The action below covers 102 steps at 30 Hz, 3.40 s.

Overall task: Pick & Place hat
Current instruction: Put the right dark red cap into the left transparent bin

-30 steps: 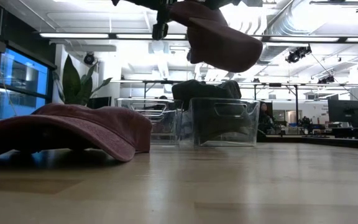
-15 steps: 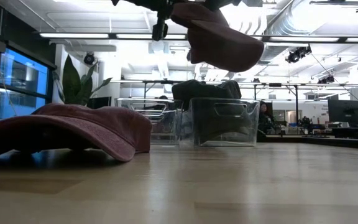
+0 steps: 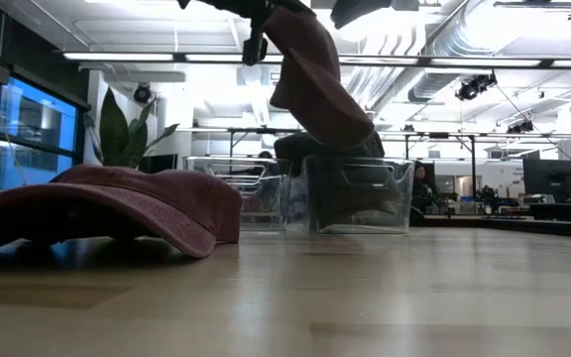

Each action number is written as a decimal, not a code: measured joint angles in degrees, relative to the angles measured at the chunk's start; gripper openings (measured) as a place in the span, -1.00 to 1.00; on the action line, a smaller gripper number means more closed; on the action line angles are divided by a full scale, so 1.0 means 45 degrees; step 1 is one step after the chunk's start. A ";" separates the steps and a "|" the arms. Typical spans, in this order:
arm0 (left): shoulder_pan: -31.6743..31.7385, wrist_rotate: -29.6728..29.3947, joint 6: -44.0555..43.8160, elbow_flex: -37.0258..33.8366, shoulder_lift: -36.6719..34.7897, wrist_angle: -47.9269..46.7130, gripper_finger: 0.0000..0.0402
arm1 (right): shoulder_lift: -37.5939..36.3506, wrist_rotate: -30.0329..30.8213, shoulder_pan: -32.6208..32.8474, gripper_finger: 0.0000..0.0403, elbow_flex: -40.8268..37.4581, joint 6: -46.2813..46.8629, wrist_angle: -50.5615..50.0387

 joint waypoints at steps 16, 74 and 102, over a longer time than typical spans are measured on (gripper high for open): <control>0.0005 0.0627 0.0390 0.0000 -0.0586 -0.1482 -1.00 | -0.2815 0.1524 -0.0005 0.13 0.0019 0.2809 -0.2748; -0.2079 -1.7927 -0.5535 0.0019 -0.0051 -0.5781 -1.00 | -0.2729 0.1199 0.0000 0.11 -0.1603 0.4634 -0.2472; -0.2079 -1.7158 -0.5348 0.0010 -0.0206 -0.5481 -1.00 | -0.2729 0.1369 -0.0010 0.12 -0.1598 0.4610 -0.2472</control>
